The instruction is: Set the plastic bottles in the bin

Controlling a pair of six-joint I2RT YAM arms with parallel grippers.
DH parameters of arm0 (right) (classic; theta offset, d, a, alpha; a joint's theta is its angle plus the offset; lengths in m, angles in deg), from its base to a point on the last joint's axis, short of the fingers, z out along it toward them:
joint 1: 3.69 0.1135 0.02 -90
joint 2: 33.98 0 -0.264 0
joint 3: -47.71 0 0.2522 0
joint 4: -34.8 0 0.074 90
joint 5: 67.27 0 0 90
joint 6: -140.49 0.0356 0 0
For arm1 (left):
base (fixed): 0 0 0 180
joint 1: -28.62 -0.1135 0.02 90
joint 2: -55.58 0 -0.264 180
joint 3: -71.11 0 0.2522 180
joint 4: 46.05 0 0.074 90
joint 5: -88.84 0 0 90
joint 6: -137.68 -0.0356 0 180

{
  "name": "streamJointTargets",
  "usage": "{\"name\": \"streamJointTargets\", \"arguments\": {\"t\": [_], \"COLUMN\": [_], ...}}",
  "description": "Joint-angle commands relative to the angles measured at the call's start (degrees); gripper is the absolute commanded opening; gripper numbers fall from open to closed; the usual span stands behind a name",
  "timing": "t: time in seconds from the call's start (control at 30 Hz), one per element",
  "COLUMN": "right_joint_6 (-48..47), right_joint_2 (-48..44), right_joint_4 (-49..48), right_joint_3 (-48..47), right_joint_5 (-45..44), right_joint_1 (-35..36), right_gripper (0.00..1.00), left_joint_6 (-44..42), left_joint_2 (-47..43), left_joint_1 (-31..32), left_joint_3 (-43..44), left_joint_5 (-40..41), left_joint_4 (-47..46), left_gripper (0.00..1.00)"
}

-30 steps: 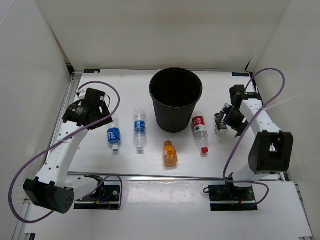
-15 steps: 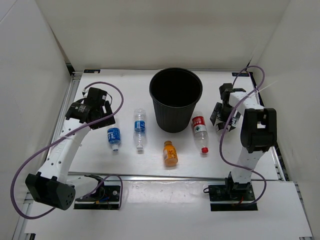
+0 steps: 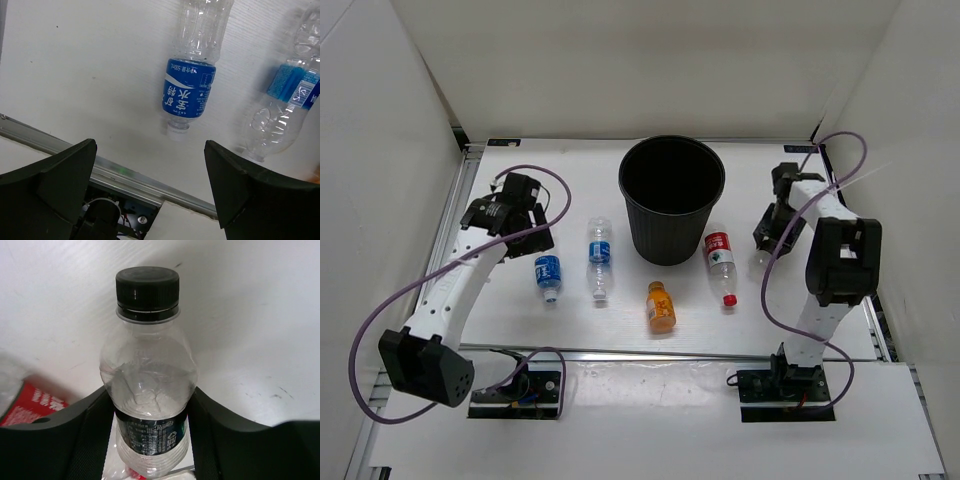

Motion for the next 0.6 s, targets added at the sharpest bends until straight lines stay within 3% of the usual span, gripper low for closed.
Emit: {"name": "streamJointTargets", "arguments": {"t": [0.0,0.17,0.3,0.4,0.57], "right_joint_6": [3.8,4.9,7.3,8.8,6.2], "right_joint_2": [-5.9,-12.3,-13.7,-13.7,-4.9], "right_joint_4": [6.2,11.1,7.7,1.3,-3.0], "right_joint_3": [-6.8,-25.0,-36.5,-42.9,-54.5], "right_joint_5": [0.2,6.3,17.9,21.7,25.4], "right_joint_1": [-3.2,-4.2,-2.7,1.3,10.6], "right_gripper": [0.34,0.33,0.33,0.35,0.37], "left_joint_6": [0.7,0.1,0.1,-0.4,-0.4], "left_joint_2": [1.5,3.8,4.8,4.8,5.4], "left_joint_1": [0.2,0.2,0.2,0.2,0.2], "left_joint_3": [0.7,3.4,4.5,5.1,5.1], "left_joint_5": [-0.6,-0.6,-0.6,-0.6,-0.6], "left_joint_4": [-1.3,-2.0,-2.0,-2.6,-1.9], "left_gripper": [1.0,1.0,1.0,1.0,1.0]}}
